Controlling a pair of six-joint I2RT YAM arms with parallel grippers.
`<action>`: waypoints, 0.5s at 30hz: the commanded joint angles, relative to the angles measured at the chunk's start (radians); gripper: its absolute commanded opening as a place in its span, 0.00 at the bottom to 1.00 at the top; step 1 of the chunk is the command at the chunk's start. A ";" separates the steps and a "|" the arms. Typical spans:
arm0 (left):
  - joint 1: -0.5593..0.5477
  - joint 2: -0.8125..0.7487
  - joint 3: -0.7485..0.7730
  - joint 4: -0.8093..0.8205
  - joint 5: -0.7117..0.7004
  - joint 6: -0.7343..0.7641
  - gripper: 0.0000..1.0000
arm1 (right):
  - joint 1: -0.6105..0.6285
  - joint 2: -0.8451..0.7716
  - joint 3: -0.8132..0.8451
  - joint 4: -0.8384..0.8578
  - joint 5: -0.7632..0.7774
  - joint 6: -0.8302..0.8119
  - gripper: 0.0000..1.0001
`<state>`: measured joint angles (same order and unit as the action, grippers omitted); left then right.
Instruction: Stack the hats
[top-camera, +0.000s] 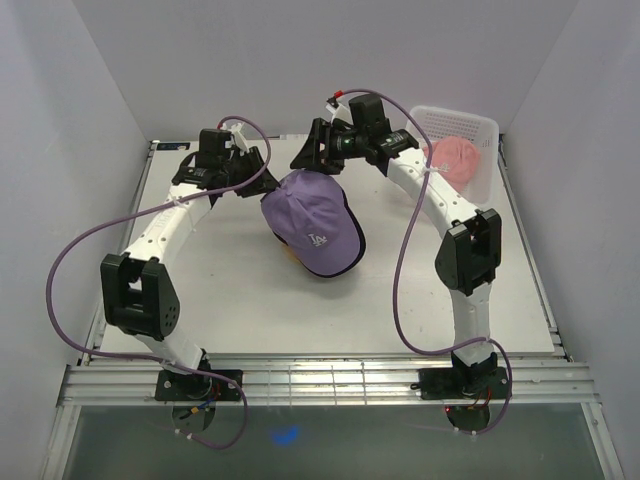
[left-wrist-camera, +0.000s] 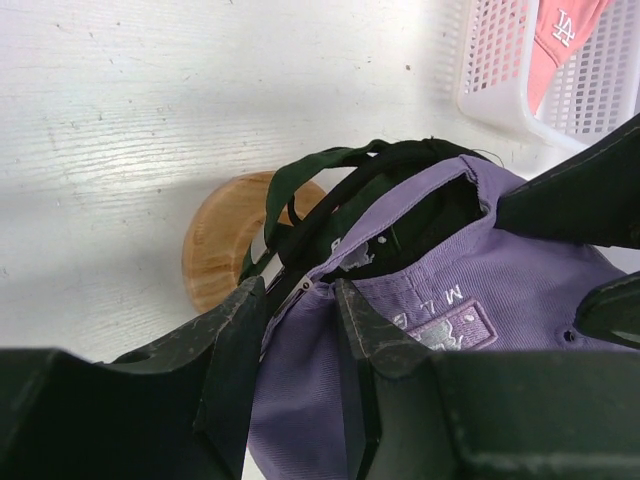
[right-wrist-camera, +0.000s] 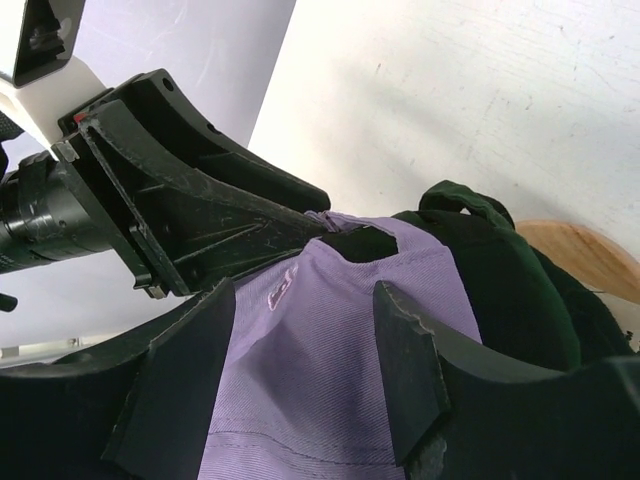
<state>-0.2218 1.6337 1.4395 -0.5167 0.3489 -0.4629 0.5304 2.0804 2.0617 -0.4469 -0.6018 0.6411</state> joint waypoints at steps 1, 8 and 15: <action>0.002 -0.001 -0.010 -0.011 -0.034 0.017 0.44 | -0.004 0.021 -0.015 -0.047 0.065 -0.044 0.64; 0.002 0.020 -0.025 -0.009 -0.031 0.015 0.45 | -0.017 0.003 -0.100 -0.029 0.083 -0.052 0.64; 0.002 0.028 -0.057 0.007 -0.048 0.015 0.46 | -0.030 -0.031 -0.178 0.011 0.079 -0.052 0.63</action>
<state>-0.2218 1.6520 1.4162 -0.4740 0.3359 -0.4637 0.5083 2.0556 1.9354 -0.3336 -0.5560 0.6193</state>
